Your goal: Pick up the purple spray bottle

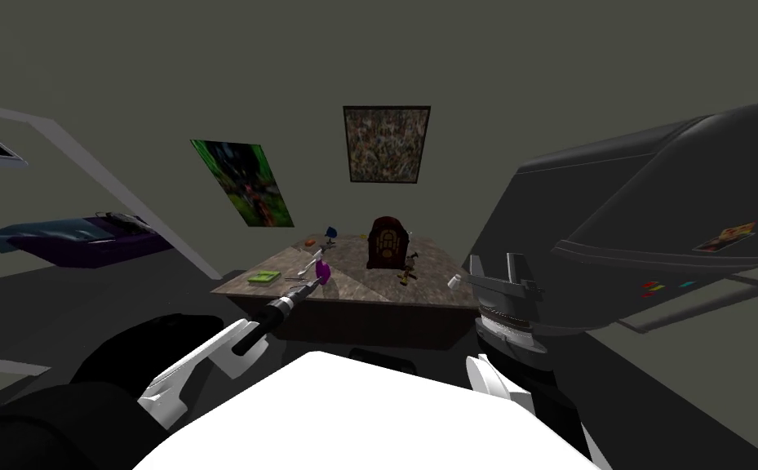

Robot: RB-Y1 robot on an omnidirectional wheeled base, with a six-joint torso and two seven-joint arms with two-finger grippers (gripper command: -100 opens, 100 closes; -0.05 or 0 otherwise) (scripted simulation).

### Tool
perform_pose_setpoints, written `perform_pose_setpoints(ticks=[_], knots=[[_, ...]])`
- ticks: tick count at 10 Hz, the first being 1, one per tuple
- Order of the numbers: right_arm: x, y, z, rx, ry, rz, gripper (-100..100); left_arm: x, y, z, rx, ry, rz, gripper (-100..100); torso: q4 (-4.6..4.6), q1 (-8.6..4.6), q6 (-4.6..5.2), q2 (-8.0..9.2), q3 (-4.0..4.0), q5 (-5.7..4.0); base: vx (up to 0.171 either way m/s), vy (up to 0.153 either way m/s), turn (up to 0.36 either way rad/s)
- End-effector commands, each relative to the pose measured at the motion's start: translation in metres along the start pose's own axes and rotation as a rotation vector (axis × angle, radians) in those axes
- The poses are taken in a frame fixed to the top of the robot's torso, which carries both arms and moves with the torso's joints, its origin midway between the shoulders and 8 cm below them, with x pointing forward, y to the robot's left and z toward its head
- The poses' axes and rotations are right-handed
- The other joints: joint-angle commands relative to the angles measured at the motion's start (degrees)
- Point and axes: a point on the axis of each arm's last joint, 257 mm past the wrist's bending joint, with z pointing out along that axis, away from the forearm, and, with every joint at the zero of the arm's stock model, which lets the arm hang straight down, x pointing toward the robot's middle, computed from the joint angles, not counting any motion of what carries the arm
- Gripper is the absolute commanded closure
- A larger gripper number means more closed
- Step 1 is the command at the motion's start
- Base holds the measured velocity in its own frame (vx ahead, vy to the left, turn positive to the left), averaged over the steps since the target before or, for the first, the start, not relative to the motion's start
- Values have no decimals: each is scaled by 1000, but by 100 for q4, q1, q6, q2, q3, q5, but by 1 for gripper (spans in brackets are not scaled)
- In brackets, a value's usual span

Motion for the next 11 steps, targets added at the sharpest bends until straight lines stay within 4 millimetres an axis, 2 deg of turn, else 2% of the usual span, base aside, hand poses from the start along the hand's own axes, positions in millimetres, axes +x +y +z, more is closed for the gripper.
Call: perform_pose_setpoints(ticks=[1,3,4,5,6,7,8,11], knots=[[0,0,0,0,0,0,0,-8,11,6,-21,0,52,-100,0,0,0,0,0,0,16,-23,-62],[0,0,0,0,0,0,0,-24,27,14,-50,-10,140,-100,0,1,0,1,1,1,23,-31,-114],[0,0,0,0,0,0,0,-24,27,14,-50,-10,140,-100,0,-1,0,0,0,1,16,-20,-24],[0,0,0,0,0,0,0,-34,33,19,-64,-19,180,-100,0,2,-3,3,2,1,12,-24,-55],[0,0,0,0,0,0,0,-28,30,16,-55,-15,160,-100,1,1,-1,5,3,0,6,-11,-17],[0,0,0,0,0,0,0,-29,31,16,-58,-15,164,0,1,5,-4,8,5,2,0,0,0],[0,0,0,0,0,0,0,-11,20,28,-29,2,140,-100,2,8,-3,11,6,3,-59,0,143],[0,0,0,0,0,0,0,-21,28,45,-45,-18,140,-100,7,8,-2,28,16,3,-40,-5,25]])
